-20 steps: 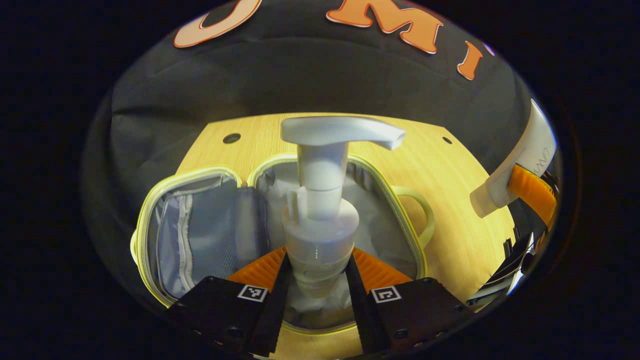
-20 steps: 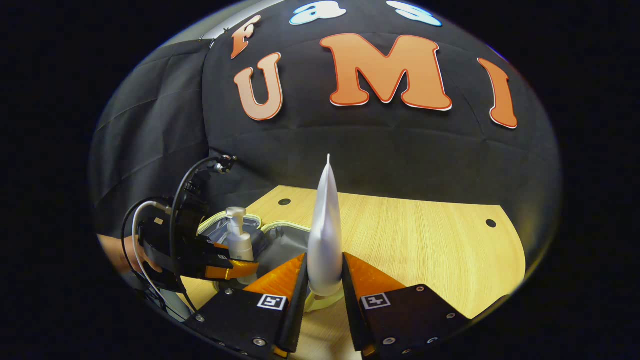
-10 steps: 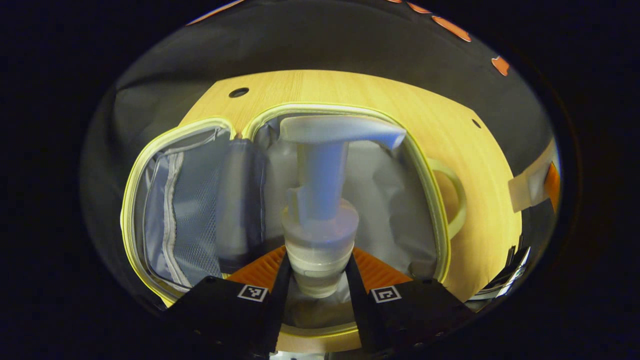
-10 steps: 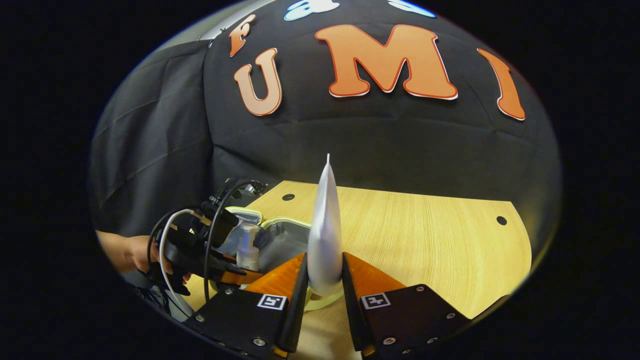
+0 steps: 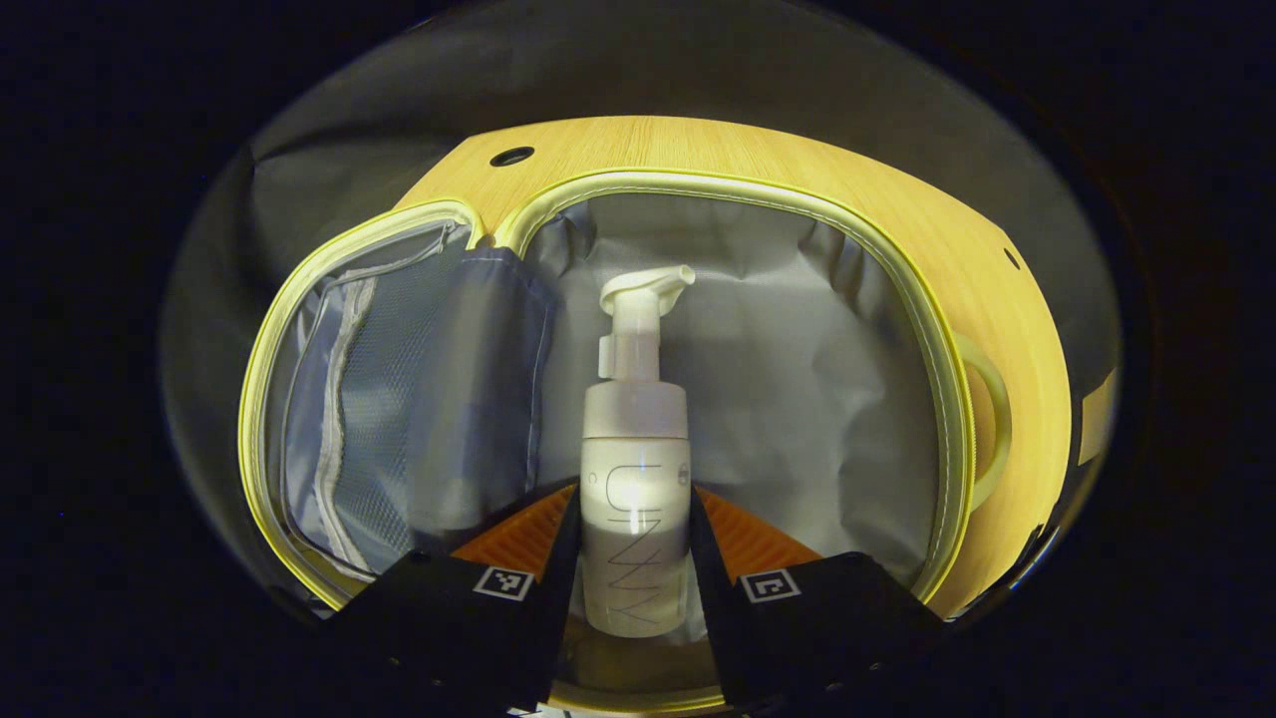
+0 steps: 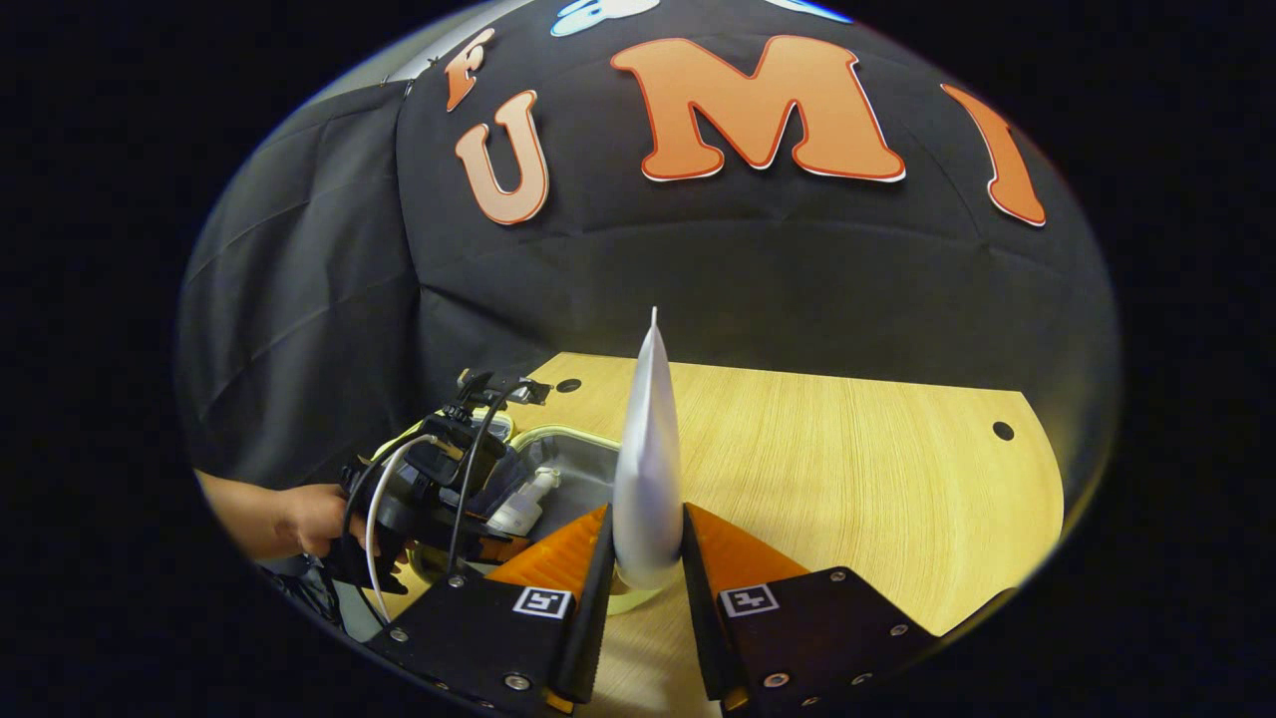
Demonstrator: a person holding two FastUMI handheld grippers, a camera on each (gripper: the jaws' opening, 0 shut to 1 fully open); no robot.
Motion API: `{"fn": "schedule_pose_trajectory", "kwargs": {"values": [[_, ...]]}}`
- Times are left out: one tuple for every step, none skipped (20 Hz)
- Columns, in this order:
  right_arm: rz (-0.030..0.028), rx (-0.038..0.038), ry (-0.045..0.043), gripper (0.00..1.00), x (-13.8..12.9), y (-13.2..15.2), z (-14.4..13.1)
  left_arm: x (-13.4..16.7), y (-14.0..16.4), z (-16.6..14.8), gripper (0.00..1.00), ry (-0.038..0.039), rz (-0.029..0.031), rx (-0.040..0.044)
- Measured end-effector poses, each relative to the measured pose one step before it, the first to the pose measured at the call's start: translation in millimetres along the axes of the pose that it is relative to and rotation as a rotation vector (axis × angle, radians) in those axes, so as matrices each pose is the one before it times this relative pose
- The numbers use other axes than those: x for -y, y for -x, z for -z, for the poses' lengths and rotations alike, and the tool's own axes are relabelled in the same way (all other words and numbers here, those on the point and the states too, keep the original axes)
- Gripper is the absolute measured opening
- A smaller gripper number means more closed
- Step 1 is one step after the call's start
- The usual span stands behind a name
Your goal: First open the suitcase, pack the skin care products into it, and then close the suitcase.
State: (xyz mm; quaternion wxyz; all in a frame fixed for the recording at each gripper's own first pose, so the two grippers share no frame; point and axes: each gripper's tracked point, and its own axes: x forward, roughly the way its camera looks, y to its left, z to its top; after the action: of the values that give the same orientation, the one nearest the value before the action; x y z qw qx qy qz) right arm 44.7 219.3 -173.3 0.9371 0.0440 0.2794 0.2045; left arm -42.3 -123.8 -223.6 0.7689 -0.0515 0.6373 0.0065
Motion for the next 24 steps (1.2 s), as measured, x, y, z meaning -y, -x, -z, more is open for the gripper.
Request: {"fn": "schedule_pose_trajectory", "kwargs": {"values": [[-0.00283,-0.00355,-0.00086,0.4,0.42,0.3,1.88,0.11,-0.02,-0.54,0.61,0.00484,-0.00442,0.00147],[-0.00455,-0.00804,-0.00517,0.4,-0.76,-1.96,0.67,-1.38,1.32,-0.46,0.61,0.00206,-0.0046,0.00372],[-0.00123,-0.00374,-0.00499,0.4,-1.59,-1.16,1.36,2.39,0.52,-1.02,0.62,0.00675,0.01007,0.00919],[-0.00675,-0.00636,-0.0051,0.4,-1.73,-2.07,0.98,0.92,2.52,-2.82,0.63,0.00596,0.00936,0.01688],[-0.00829,-0.00554,-0.00712,0.4,-2.39,-1.53,1.02,3.37,4.39,-3.14,0.64,0.00058,0.011,0.01988],[-0.01363,-0.00759,-0.00813,0.4,-4.28,-1.47,1.47,0.41,5.58,-6.74,0.68,-0.01548,-0.00106,0.03406],[-0.00487,-0.00267,-0.00361,0.4,-2.47,-2.35,0.4,-1.61,8.31,-4.44,0.8,-0.01959,-0.01116,0.03051],[-0.00791,-0.00863,-0.00282,0.4,-2.46,-1.95,1.06,-1.13,7.71,-8.0,0.83,-0.01291,-0.00332,0.04063],[-0.00669,-0.00674,-0.00458,0.4,-2.89,-1.46,2.59,-2.74,6.09,-4.6,0.86,-0.01004,-0.00678,0.03719],[-0.01155,-0.00981,-0.00499,0.4,-3.98,-3.07,1.93,-4.04,8.24,-3.94,0.87,-0.00139,-0.01134,0.02902],[-0.0081,-0.00643,-0.00396,0.4,-4.18,-1.65,1.68,-3.5,8.67,-5.21,0.88,0.0032,-0.00811,0.04052],[-0.01206,-0.00855,-0.00282,0.4,-4.76,-3.06,1.51,-3.64,7.89,-4.75,0.89,0.00097,-0.01121,0.0345],[-0.00764,-0.00991,-0.00194,0.4,-3.68,-4.0,2.02,-6.89,9.19,-6.98,0.88,-0.0049,-0.01954,0.04235],[-0.01346,-0.01401,-0.00374,0.4,-4.3,-4.37,2.65,-8.82,7.8,-6.03,0.89,-0.00246,-0.02377,0.03027],[-0.01078,-0.01795,-0.00823,0.4,-4.72,-3.54,3.92,-8.99,8.02,-6.17,0.89,0.00209,-0.01932,0.03423],[-0.01027,-0.01912,-0.01087,0.4,-3.46,-3.93,3.44,-10.08,7.13,-6.64,0.89,0.00772,-0.0219,0.03067],[-0.00245,-0.0192,-0.0085,0.4,-3.6,-4.63,4.89,-9.54,8.35,-6.63,0.89,0.01723,-0.02089,0.03023],[-0.00355,-0.01482,-0.00673,0.4,-0.72,-3.36,3.16,-10.15,5.67,-8.14,0.89,0.01495,-0.02307,0.03366],[-0.00966,-0.01354,-0.00721,0.4,-3.41,-1.4,2.45,-13.56,6.75,-7.23,0.89,0.01655,-0.02777,0.02858],[-0.01134,-0.01167,-0.00687,0.4,-3.67,-4.93,1.2,-13.6,7.09,-5.83,0.89,0.01687,-0.02519,0.0259],[-0.00979,-0.02938,-0.00932,0.4,-5.54,-7.62,4.96,-9.58,3.58,-4.31,0.89,0.02021,-0.01431,0.01696],[-0.0091,-0.01549,-0.01364,0.4,-4.15,-4.68,2.49,-10.88,3.71,0.11,0.89,0.01544,-0.02253,0.00489],[-0.00729,-0.02654,-0.01582,0.4,-2.98,-5.36,3.6,-11.93,5.21,-1.92,0.89,0.0186,-0.01395,0.00623],[-0.01086,-0.02642,-0.01219,0.4,-4.03,-4.74,4.66,-9.75,4.25,1.47,0.89,0.01582,-0.01479,-0.00304]]}}
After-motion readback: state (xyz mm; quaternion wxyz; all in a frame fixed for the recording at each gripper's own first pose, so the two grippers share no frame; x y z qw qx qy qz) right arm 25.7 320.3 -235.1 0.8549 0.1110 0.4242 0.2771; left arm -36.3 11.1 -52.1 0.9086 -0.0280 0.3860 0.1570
